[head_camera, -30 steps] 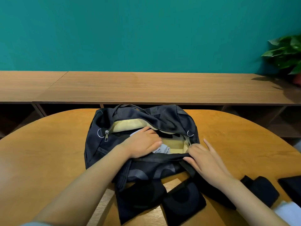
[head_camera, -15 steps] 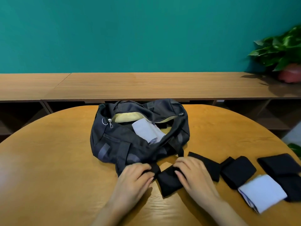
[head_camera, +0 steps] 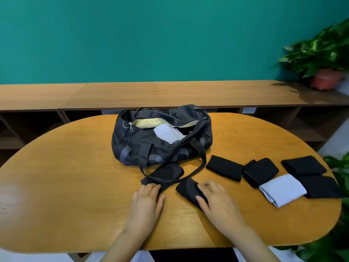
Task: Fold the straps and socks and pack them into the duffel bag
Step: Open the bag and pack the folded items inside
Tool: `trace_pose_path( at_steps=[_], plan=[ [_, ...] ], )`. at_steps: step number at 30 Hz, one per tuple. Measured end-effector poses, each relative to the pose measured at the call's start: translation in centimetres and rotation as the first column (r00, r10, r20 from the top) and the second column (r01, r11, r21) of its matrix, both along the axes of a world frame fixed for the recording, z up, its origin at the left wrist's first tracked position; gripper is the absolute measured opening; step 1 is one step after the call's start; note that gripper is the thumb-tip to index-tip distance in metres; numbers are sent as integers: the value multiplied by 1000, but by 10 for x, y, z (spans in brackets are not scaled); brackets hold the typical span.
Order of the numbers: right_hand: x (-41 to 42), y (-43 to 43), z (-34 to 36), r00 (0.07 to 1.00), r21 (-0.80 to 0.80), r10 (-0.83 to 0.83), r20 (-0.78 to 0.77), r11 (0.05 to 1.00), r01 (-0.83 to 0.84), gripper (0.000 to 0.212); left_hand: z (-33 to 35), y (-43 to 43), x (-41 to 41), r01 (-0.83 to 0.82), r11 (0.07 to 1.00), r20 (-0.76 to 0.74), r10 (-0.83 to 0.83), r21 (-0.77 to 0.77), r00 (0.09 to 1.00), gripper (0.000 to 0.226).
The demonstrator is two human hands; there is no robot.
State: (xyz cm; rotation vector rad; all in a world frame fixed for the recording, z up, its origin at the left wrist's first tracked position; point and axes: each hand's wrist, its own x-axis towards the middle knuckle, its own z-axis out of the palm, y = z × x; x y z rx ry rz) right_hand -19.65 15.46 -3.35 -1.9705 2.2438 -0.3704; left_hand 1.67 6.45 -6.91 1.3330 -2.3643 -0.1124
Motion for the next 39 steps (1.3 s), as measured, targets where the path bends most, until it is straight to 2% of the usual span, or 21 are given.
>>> trace_pose_path(
  at_steps=[3,5,9,12,15,17,20,24,28,31,33,35,37,39],
  plan=[
    [0,8,4,990,50,-141,23,989,140,50,6,20,-8,88,994,25,-87,-60,996,39],
    [-1,12,7,973,121,-227,35,968,221,47,8,30,-14,71,997,7,-71,-32,997,33],
    [-4,17,7,948,155,-304,88,945,289,47,8,34,-22,-25,965,-155,67,262,986,19],
    [-3,16,1,929,102,-333,162,942,320,51,11,39,-25,36,954,-288,53,296,956,16],
    [0,10,-2,873,131,-339,352,941,313,67,15,40,-30,-15,923,-274,130,384,953,33],
    [-1,7,-2,843,150,-346,412,938,312,69,14,38,-34,-8,901,-283,144,433,948,33],
    [-13,8,5,823,86,-322,468,943,320,58,15,41,-44,50,869,-303,118,492,946,28],
    [-60,0,30,752,-71,-340,564,888,455,50,17,49,-63,101,849,-318,82,518,944,29],
    [-116,-37,46,793,-266,-316,521,823,502,34,21,54,-86,105,827,-294,74,552,953,33],
    [-149,-69,33,834,-217,-327,445,864,454,24,27,56,-103,97,804,-265,77,586,961,37],
    [-161,-79,21,906,-66,-318,278,935,348,21,29,53,-113,108,771,-279,93,627,956,38],
    [-165,-77,14,966,-40,-244,85,968,248,26,35,47,-118,123,708,-295,124,695,947,39],
    [-163,-66,13,996,-117,-74,47,990,79,29,44,40,-119,191,619,-369,172,762,913,41],
    [-159,-52,9,995,-38,104,-3,994,-104,35,62,33,-120,342,514,-519,252,787,817,41]
  ],
)
